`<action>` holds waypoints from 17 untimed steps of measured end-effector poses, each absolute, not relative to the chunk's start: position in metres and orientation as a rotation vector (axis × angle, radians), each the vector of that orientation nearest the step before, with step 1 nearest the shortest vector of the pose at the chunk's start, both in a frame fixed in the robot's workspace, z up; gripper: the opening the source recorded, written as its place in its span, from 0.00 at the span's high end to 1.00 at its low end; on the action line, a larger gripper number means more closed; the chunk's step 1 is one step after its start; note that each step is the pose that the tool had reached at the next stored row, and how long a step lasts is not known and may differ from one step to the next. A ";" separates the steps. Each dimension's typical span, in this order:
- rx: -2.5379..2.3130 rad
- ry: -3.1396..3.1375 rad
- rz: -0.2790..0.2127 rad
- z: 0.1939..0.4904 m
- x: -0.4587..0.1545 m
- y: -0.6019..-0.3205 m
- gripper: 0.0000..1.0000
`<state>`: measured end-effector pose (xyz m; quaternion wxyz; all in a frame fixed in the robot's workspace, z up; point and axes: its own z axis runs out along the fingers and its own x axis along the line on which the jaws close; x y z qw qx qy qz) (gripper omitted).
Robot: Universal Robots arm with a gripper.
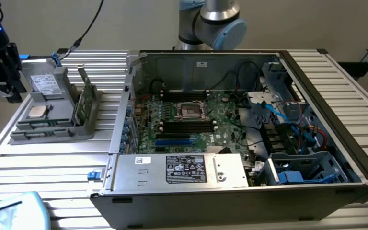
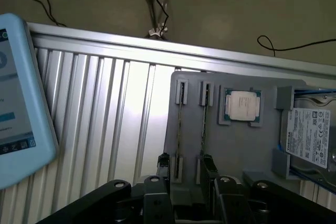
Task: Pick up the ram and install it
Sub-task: 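Pick up the ram and move it above insertion slot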
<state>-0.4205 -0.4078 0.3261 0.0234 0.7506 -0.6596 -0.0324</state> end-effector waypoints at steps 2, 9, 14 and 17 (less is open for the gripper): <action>2.324 -2.042 -0.101 0.322 -0.421 -0.408 0.63; 2.324 -2.043 -0.099 0.310 -0.422 -0.408 0.63; 2.328 -2.038 -0.098 0.301 -0.414 -0.407 0.63; 2.332 -2.034 -0.098 0.295 -0.409 -0.407 0.63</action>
